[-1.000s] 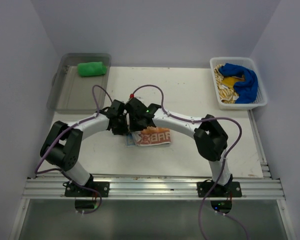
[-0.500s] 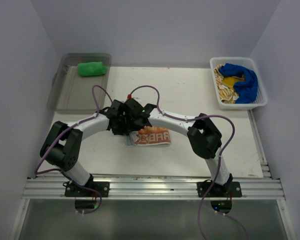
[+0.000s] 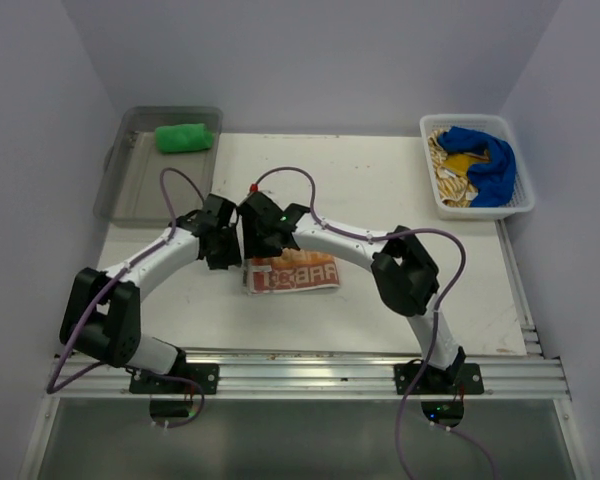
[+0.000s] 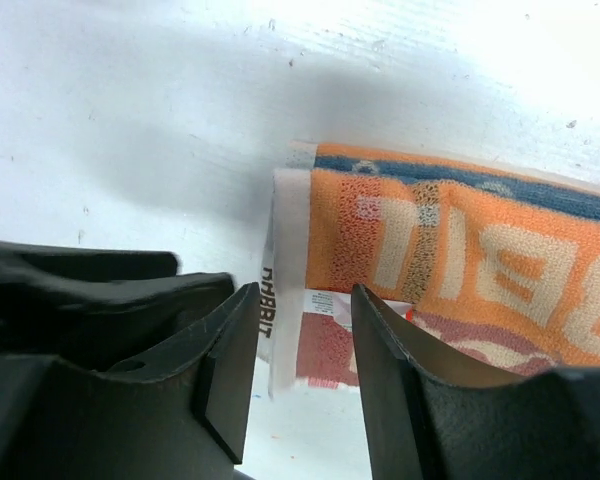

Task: Roll the towels
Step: Fold the towel

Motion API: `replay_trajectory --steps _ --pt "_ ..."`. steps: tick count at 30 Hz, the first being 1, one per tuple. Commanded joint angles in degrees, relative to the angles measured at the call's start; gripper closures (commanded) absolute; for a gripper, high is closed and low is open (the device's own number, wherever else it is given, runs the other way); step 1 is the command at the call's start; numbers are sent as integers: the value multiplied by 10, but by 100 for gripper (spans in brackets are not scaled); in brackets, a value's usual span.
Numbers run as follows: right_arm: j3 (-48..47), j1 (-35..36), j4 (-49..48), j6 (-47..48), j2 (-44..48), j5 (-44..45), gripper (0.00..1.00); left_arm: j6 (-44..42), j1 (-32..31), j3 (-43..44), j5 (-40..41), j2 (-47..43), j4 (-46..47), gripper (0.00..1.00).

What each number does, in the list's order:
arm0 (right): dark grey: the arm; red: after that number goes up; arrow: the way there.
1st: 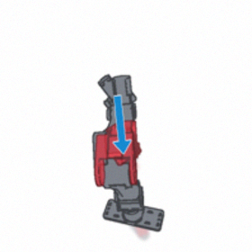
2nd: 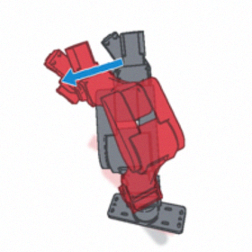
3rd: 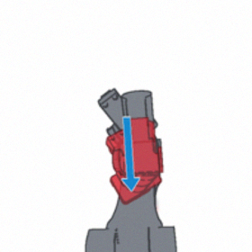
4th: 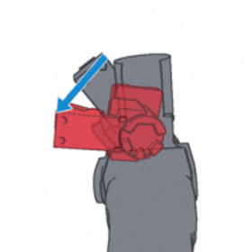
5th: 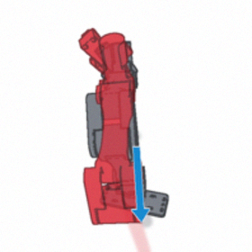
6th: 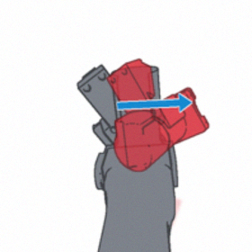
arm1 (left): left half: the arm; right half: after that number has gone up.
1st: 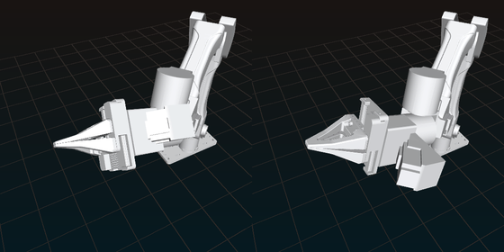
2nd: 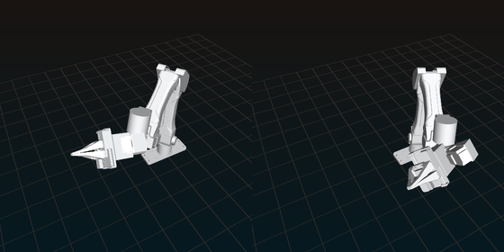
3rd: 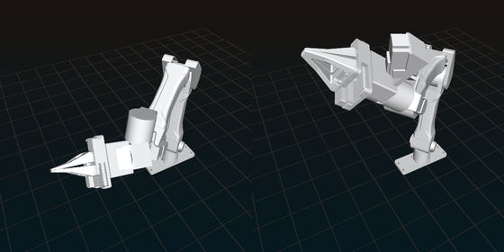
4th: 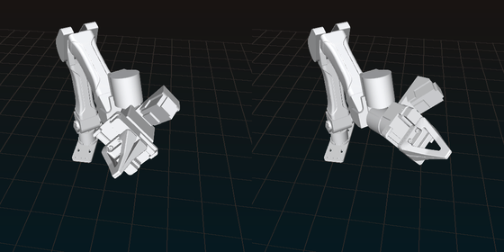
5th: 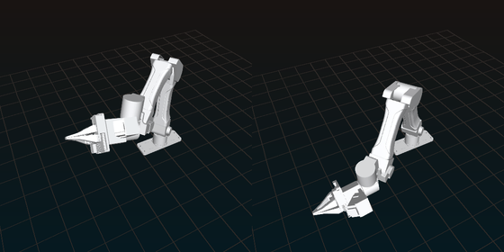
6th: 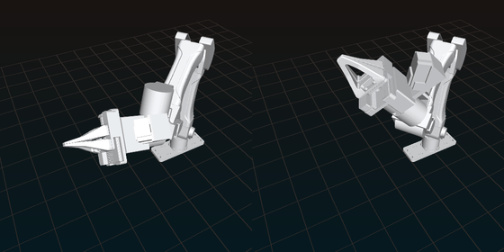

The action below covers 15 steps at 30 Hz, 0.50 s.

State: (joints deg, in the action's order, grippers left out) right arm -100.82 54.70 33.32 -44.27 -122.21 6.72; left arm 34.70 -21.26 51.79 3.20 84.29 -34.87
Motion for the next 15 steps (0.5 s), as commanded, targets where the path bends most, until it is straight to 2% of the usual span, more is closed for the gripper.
replay_trajectory --steps 1,3,6,7,10,11,15 --pt "-18 -8 2 10 48 15 54 -13 35 36 10 -51 -29 60" --pt "11 -19 1 16 85 27 57 -17 40 49 16 -61 -37 60" --pt "82 -42 2 23 133 43 67 -22 39 56 -3 -64 -36 60" --pt "103 -50 1 26 164 50 74 -22 36 54 -10 -65 -25 61" --pt "194 -92 -4 29 214 52 85 -15 11 54 -27 -62 2 63" --pt "236 -116 -7 30 241 51 86 -12 3 54 -29 -58 11 63" --pt "285 -160 -13 49 265 27 89 -7 -25 67 -61 -9 47 66"
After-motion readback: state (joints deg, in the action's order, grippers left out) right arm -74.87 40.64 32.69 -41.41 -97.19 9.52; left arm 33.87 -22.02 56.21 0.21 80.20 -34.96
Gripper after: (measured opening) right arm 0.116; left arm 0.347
